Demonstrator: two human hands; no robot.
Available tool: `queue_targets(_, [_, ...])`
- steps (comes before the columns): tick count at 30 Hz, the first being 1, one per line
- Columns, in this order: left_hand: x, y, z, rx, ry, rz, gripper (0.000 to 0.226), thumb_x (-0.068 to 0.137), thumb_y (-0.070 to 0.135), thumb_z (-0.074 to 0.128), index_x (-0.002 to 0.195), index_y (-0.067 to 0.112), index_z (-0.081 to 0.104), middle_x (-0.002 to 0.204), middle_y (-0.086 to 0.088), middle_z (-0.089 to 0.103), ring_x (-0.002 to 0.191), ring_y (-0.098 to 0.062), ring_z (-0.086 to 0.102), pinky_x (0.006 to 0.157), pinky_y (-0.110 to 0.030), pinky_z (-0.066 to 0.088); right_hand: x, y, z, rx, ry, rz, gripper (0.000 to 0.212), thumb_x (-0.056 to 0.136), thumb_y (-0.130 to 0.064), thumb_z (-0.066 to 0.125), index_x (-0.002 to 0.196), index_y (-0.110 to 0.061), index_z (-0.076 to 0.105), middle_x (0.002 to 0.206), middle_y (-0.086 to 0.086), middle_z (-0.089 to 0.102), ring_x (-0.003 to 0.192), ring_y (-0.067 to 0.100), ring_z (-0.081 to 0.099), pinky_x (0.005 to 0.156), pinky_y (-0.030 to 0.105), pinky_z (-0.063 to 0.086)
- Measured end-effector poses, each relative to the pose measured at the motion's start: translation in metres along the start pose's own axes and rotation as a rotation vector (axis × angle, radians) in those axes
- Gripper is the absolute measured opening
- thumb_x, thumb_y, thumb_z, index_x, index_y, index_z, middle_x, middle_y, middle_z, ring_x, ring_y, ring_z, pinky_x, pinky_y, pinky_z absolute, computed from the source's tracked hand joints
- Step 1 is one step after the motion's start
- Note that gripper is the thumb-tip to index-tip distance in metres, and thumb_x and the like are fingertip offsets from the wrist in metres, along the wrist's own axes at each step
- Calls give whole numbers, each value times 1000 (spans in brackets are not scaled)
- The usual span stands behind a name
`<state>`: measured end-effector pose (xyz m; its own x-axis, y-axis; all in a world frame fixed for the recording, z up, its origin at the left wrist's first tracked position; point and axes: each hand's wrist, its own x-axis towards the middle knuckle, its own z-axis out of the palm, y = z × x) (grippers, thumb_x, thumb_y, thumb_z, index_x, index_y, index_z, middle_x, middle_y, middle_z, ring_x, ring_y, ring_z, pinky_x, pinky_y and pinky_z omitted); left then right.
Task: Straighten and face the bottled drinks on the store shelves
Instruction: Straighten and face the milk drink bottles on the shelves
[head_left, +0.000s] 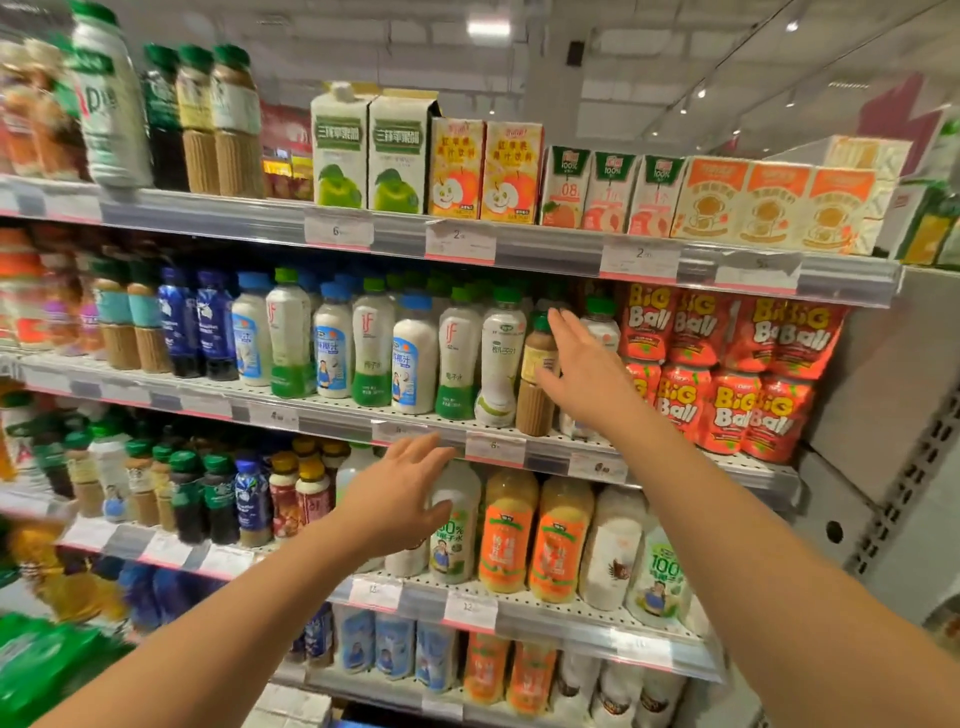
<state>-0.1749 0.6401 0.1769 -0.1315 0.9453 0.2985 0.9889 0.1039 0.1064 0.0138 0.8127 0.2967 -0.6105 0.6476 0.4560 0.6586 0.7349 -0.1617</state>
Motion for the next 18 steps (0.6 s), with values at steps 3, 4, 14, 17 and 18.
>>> queue_targets(3, [8, -17, 8, 28, -49, 20, 76, 94, 53, 55, 158, 29, 22, 170, 1, 3, 155, -26, 6, 120, -47, 32, 15, -11, 1, -49, -2, 68, 81, 101, -35, 52, 164, -20, 2, 171, 4, 7, 151, 29, 29, 109, 46, 43])
queue_targets(4, [11, -23, 11, 37, -56, 31, 77, 94, 53, 55, 159, 29, 21, 170, 0, -1, 156, -28, 3, 121, -49, 28, 19, -15, 2, -56, 1, 85, 81, 100, -34, 52, 164, -20, 3, 171, 4, 8, 150, 30, 30, 108, 46, 43])
queue_targets(14, [28, -55, 43, 2, -28, 137, 76, 93, 46, 57, 157, 27, 20, 169, -5, -11, 156, -30, -9, 124, -54, 15, 38, -36, 12, -102, 118, 267, 62, 97, -36, 63, 150, -17, 37, 148, 14, 44, 126, 41, 52, 94, 48, 48])
queue_targets(17, [29, -61, 46, 5, -16, 174, 75, 93, 44, 57, 156, 25, 22, 169, -6, -11, 155, -31, -9, 124, -54, 14, 30, -46, 11, -104, 215, 298, 45, 98, -36, 63, 135, -20, 44, 130, 16, 58, 112, 41, 58, 78, 42, 43])
queue_targets(18, [30, -62, 47, 3, -13, 183, 74, 93, 44, 57, 156, 25, 23, 169, -6, -10, 155, -31, -8, 124, -54, 14, 26, -50, 10, -103, 255, 307, 40, 98, -36, 63, 130, -20, 46, 125, 15, 61, 109, 41, 59, 74, 39, 40])
